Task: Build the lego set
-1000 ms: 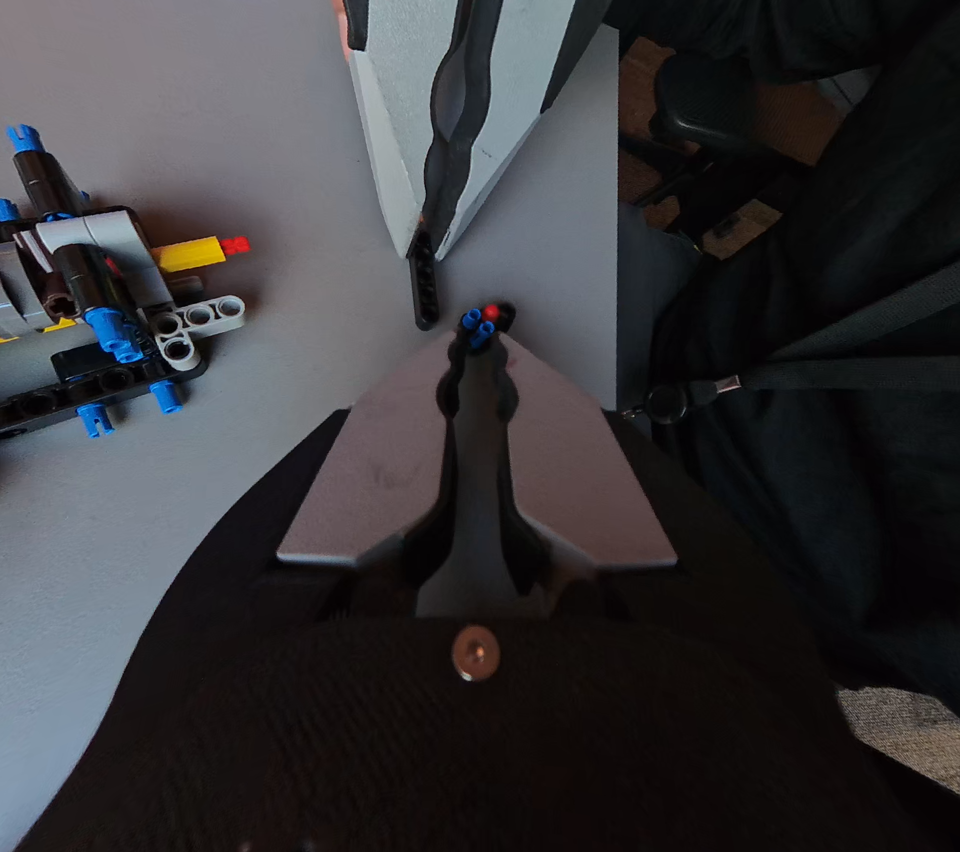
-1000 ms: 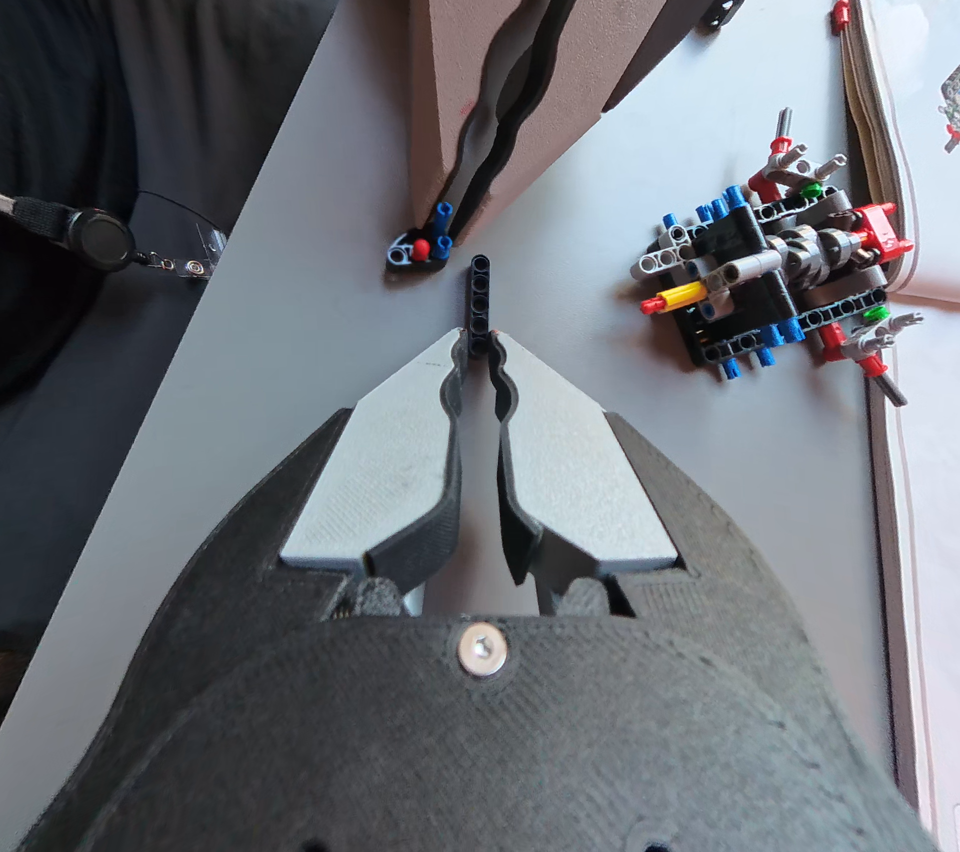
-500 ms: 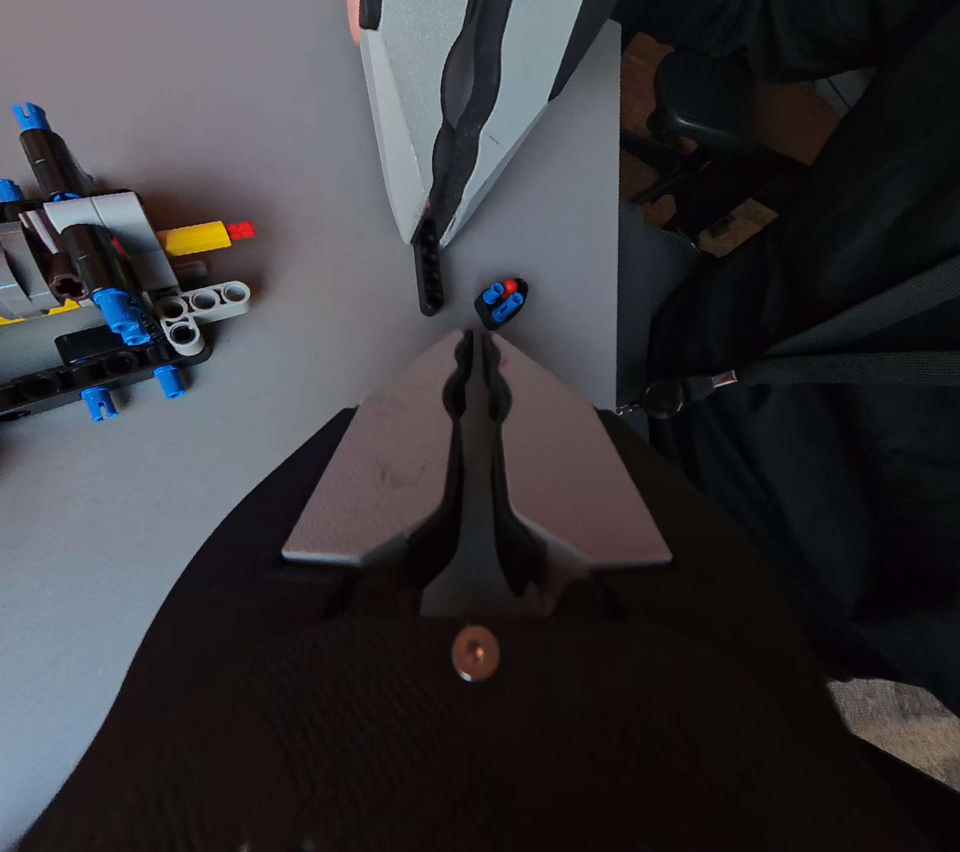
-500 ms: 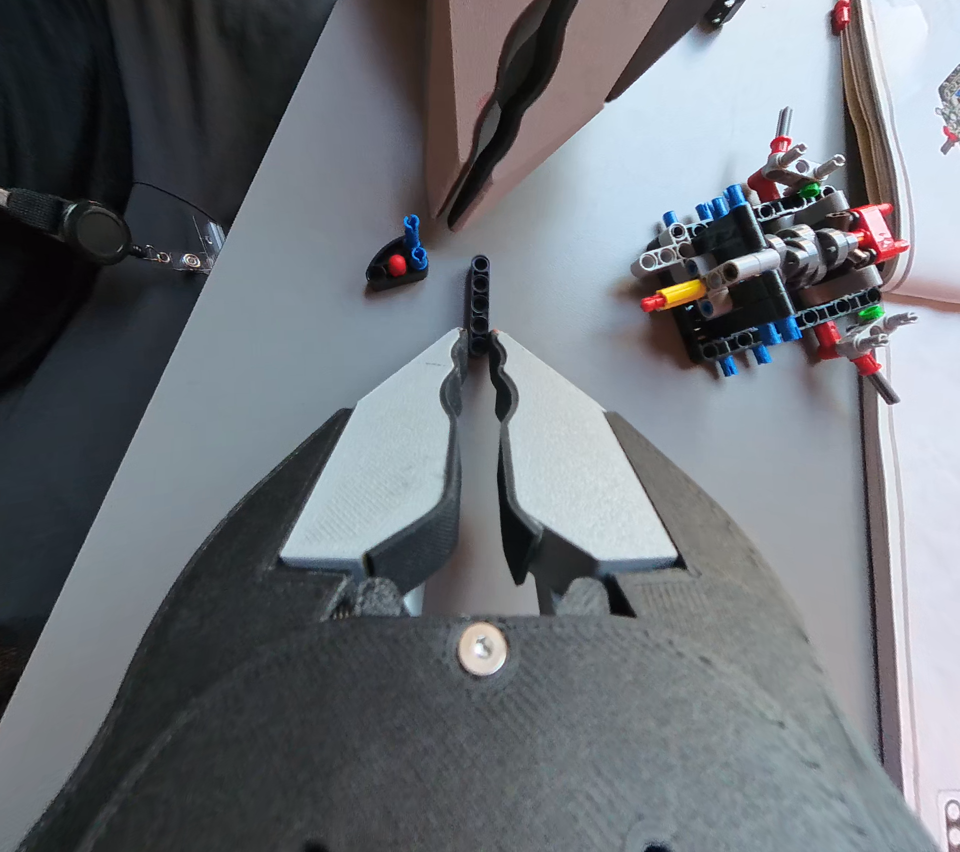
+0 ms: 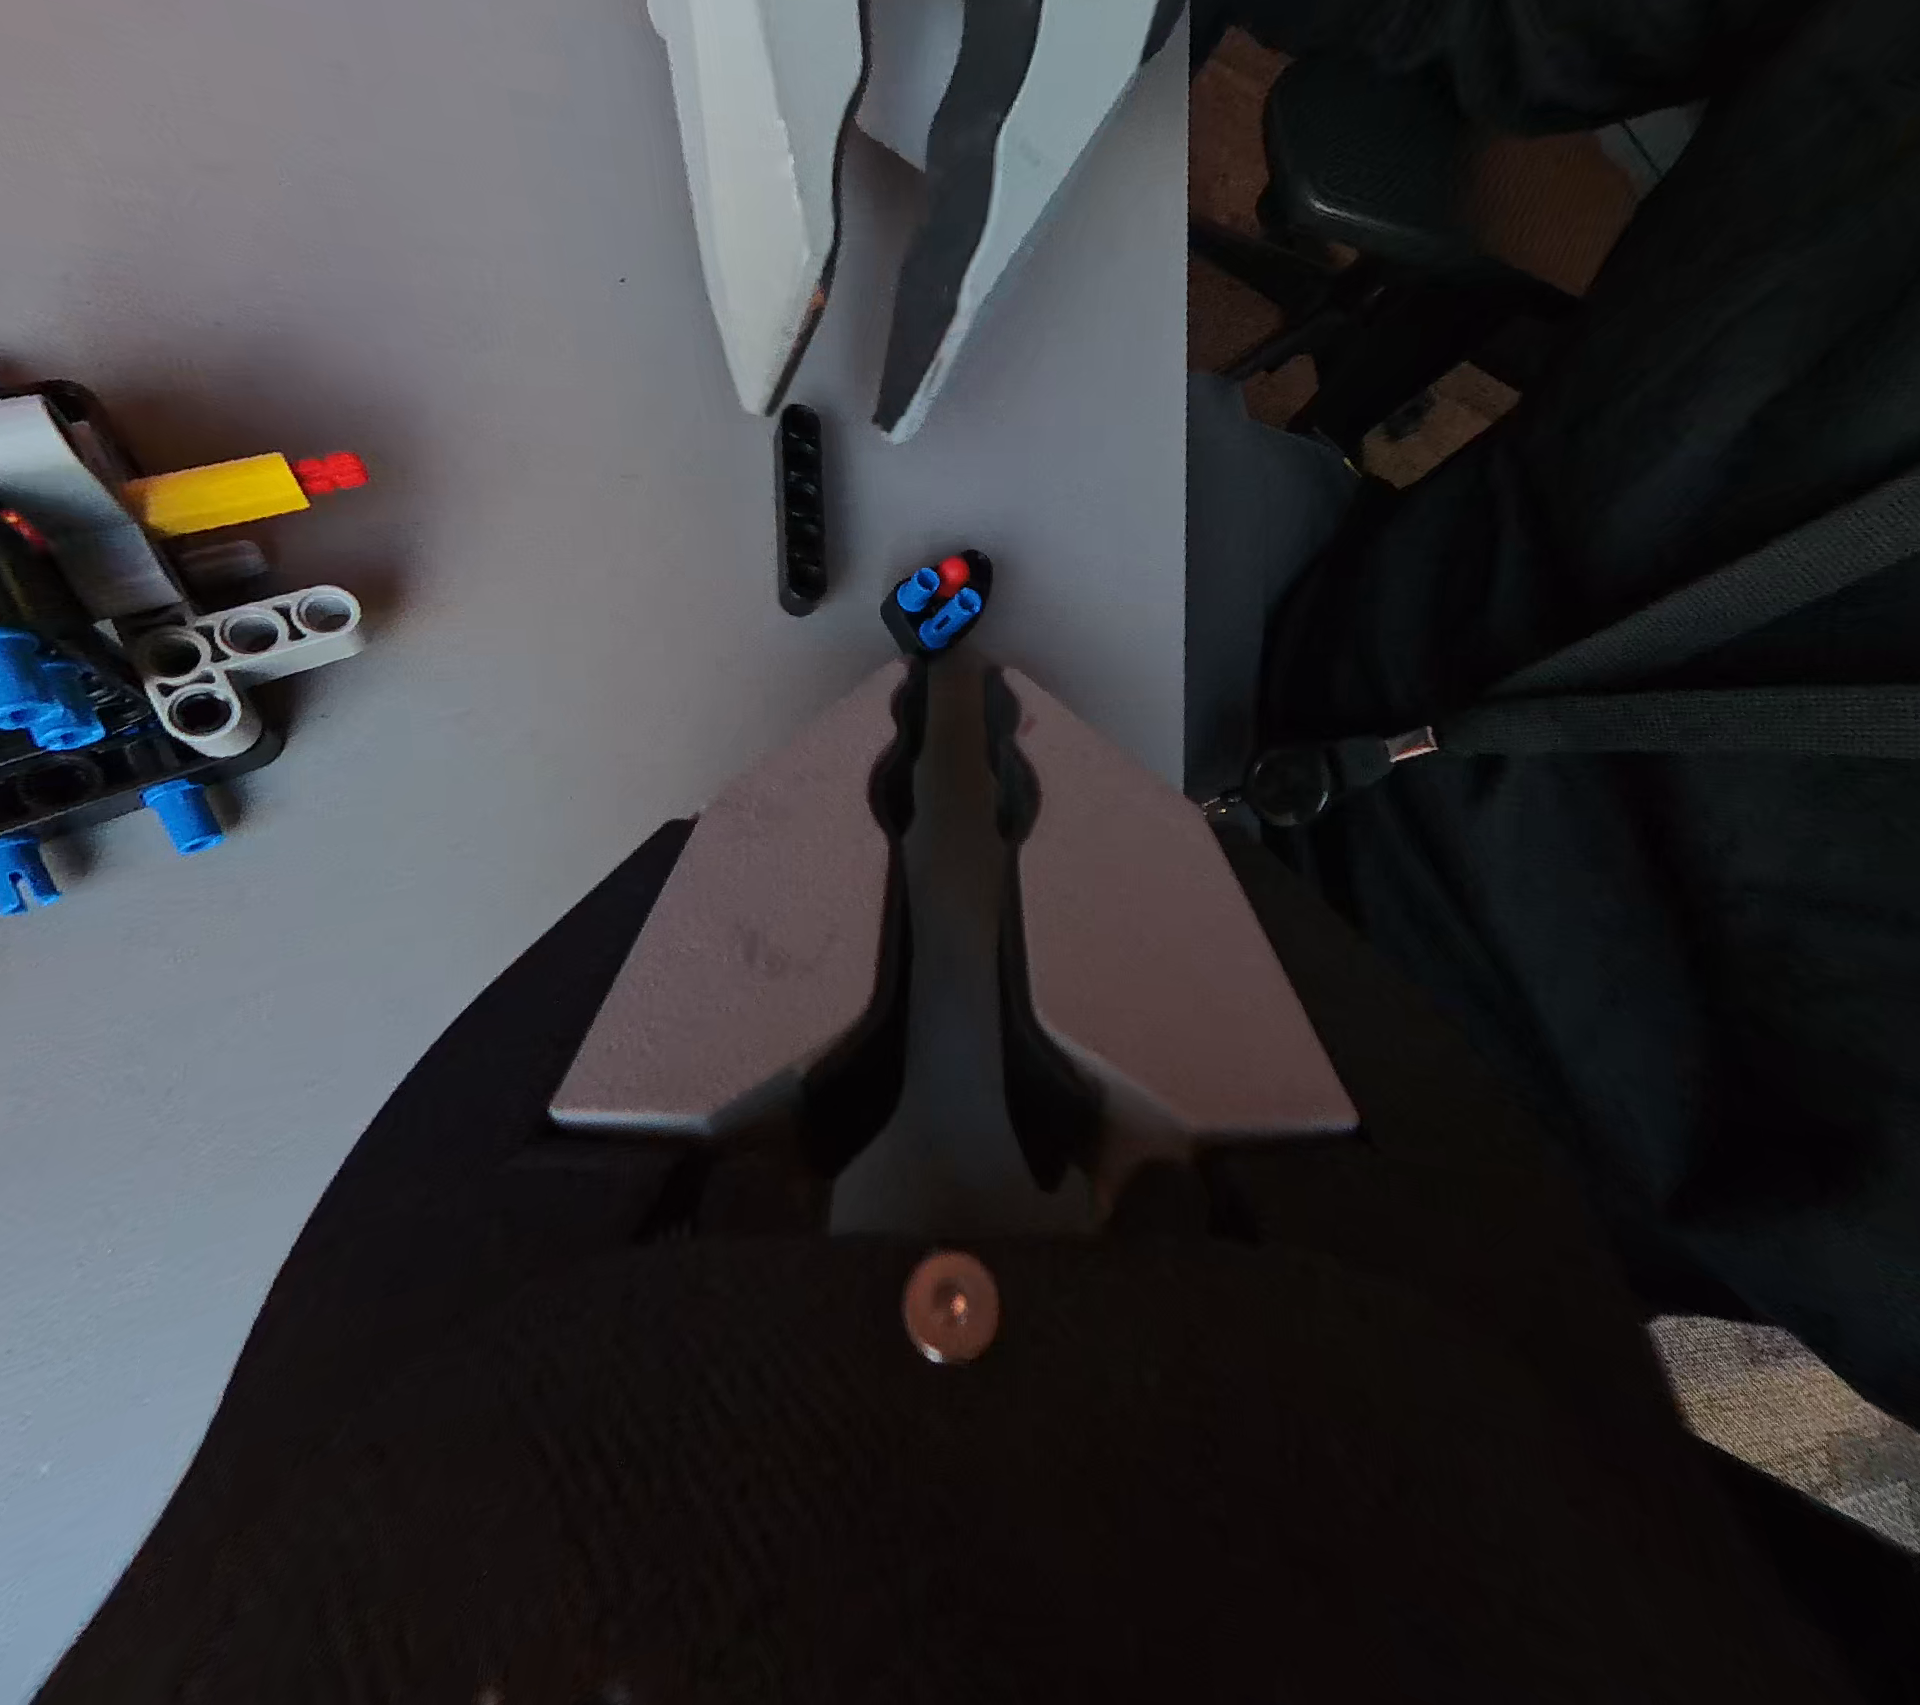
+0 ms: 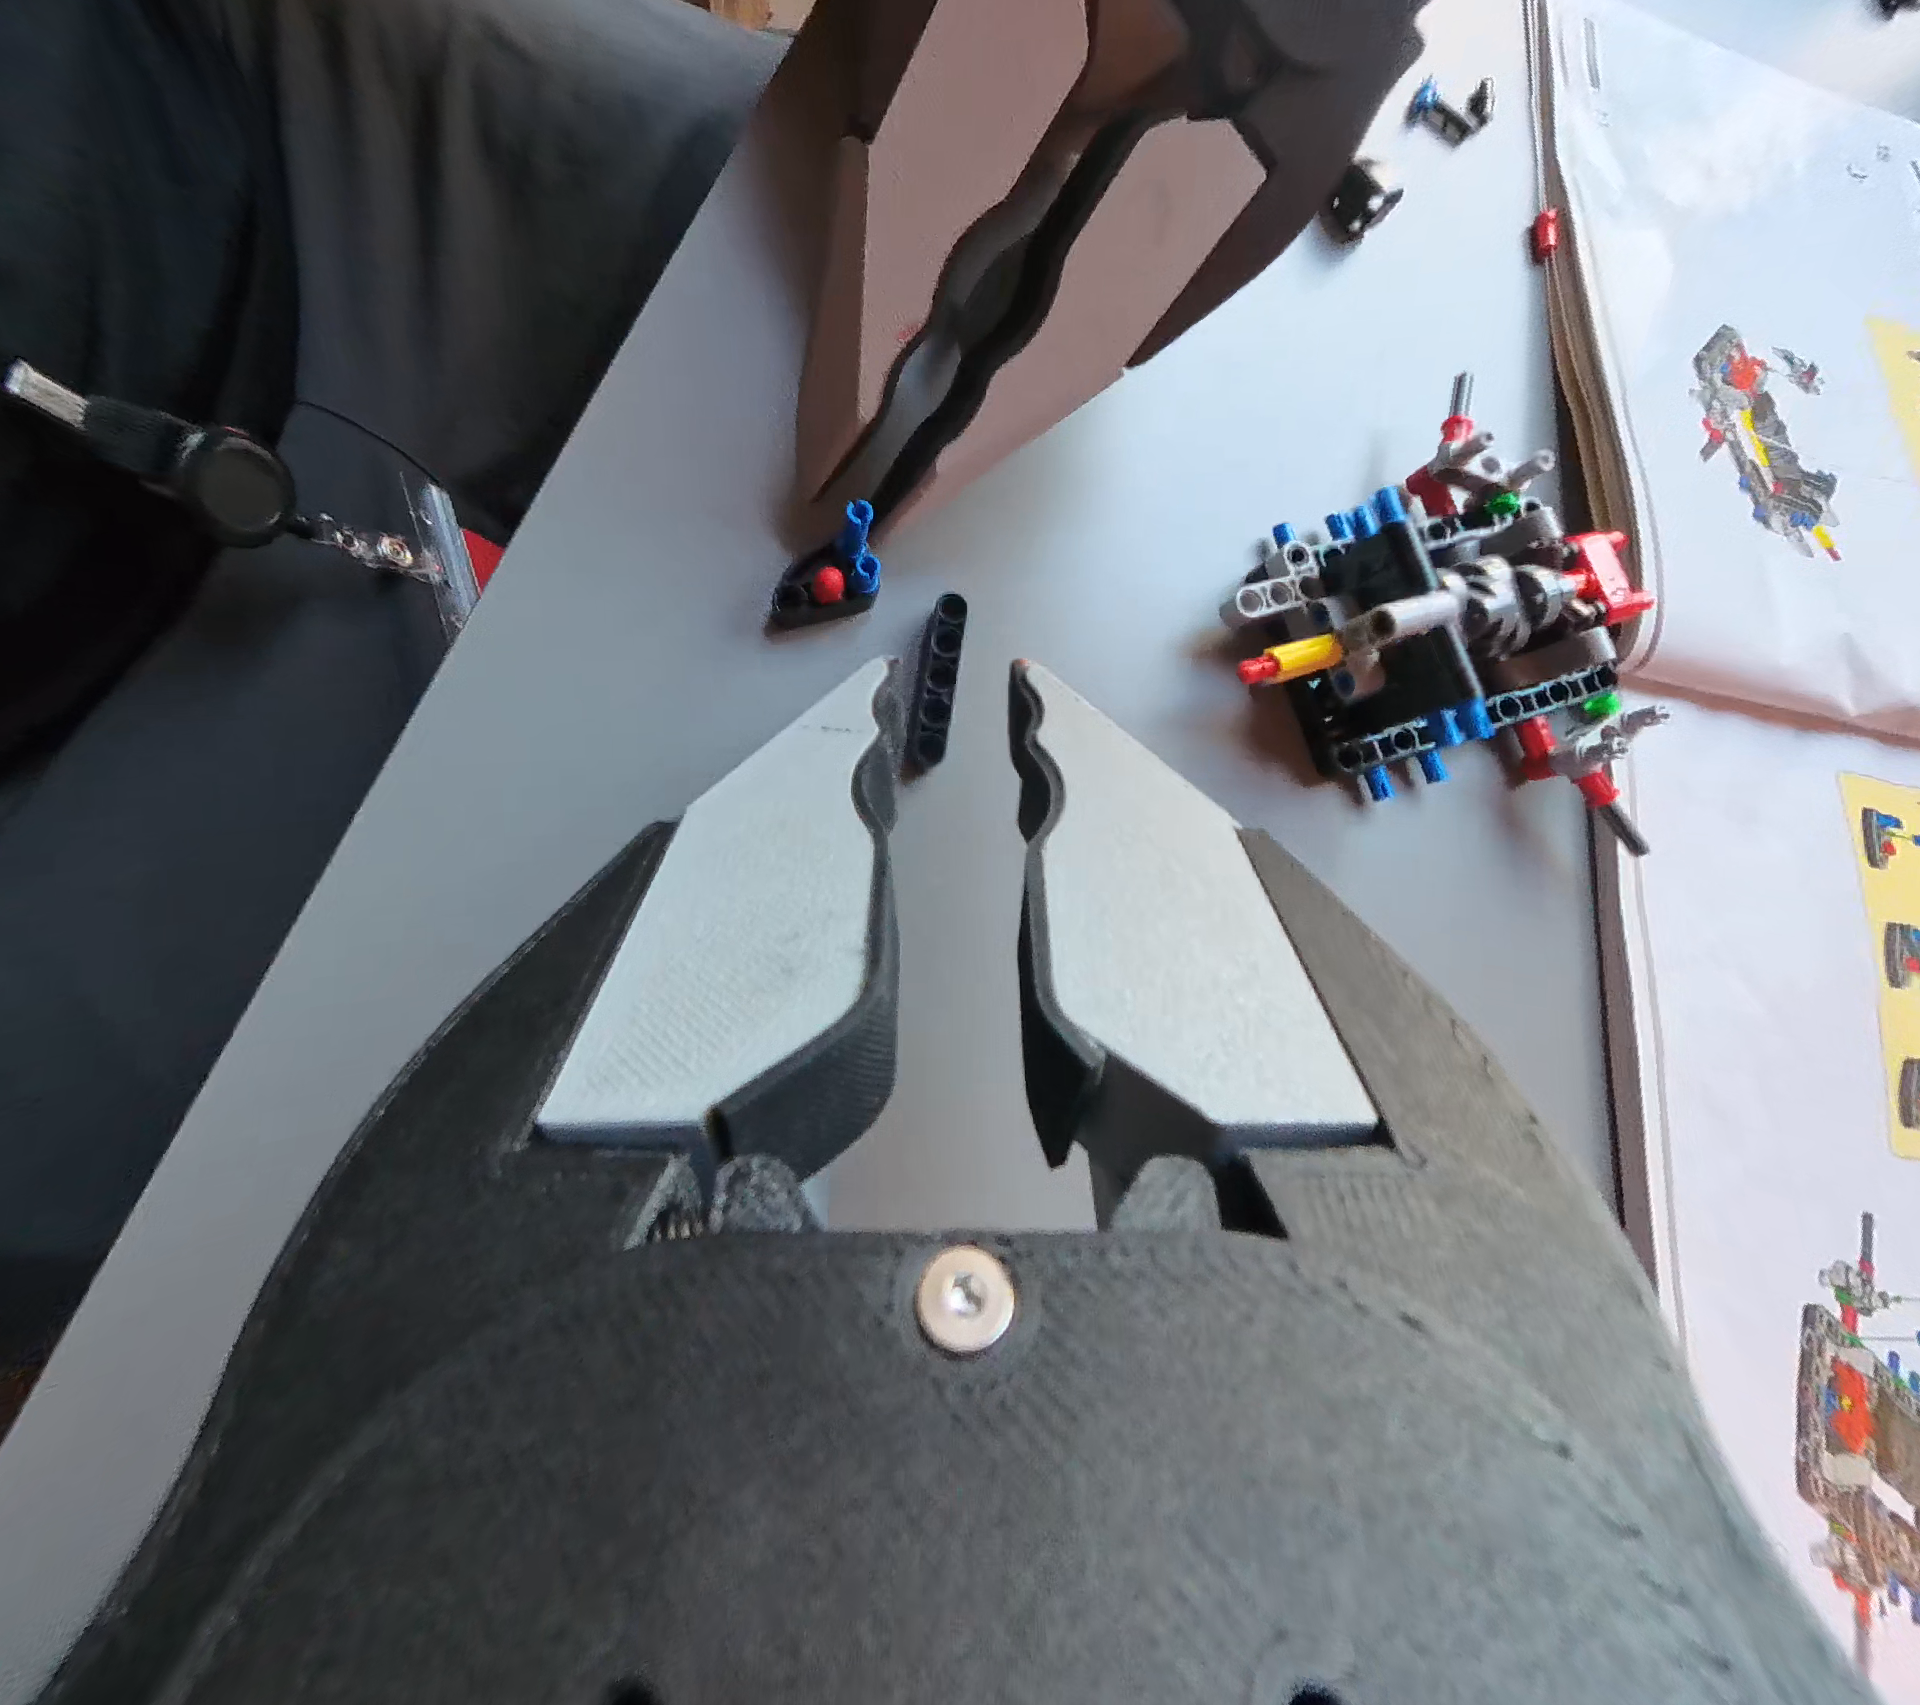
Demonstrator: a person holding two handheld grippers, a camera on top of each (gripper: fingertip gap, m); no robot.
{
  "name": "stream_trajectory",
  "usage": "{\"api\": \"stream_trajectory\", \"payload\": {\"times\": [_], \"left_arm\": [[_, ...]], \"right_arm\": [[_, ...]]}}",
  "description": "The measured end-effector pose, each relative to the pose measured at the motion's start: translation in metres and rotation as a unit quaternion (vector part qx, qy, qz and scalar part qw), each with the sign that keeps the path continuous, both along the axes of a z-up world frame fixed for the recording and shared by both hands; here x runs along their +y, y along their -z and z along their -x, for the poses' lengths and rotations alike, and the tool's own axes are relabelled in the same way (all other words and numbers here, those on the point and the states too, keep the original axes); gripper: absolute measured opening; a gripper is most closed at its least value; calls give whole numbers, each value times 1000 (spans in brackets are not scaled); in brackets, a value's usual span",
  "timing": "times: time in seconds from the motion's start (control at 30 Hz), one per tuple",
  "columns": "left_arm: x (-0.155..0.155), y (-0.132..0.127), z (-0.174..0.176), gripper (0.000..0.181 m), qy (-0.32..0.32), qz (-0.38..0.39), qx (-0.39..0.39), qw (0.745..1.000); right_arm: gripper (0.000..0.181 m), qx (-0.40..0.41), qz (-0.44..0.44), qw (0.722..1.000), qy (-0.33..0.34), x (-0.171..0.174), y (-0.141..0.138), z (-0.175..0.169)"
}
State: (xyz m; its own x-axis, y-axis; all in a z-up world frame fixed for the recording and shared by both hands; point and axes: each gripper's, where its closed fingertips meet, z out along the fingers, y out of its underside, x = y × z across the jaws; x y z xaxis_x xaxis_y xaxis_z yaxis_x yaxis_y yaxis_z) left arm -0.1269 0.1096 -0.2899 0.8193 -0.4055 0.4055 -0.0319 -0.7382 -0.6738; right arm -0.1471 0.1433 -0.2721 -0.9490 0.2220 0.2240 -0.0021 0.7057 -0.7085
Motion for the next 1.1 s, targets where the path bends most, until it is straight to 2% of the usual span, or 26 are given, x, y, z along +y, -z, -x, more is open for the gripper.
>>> {"api": "stream_trajectory", "payload": {"times": [0.1,0.3,0.43,0.63,0.7,0.9,1.0,1.1], "left_arm": [[-1,0,-2,8,4,2,-5,1000],[-2,0,-4,8,7,4,-10,1000],[-2,0,-4,7,6,5,-12,1000],[-2,0,-3,5,4,6,-13,1000],[-2,0,-3,6,4,7,-14,1000],[-1,0,-3,7,4,4,-10,1000],[1,-3,1,12,-8,-17,13,1000],[5,-13,16,19,-39,-87,95,991]], "right_arm": [[18,-17,-18,1000,-2,1,10,-2],[21,-27,-1,999,-34,-12,3,-18],[21,-30,-10,999,-41,-24,9,-22],[18,-37,-31,998,-34,-29,21,-21],[11,-35,-32,998,-32,-30,22,-20],[10,-63,-13,998,-17,-25,19,-16],[10,-95,20,995,-5,-25,12,-14],[10,-140,83,987,19,-24,-4,-7]]}}
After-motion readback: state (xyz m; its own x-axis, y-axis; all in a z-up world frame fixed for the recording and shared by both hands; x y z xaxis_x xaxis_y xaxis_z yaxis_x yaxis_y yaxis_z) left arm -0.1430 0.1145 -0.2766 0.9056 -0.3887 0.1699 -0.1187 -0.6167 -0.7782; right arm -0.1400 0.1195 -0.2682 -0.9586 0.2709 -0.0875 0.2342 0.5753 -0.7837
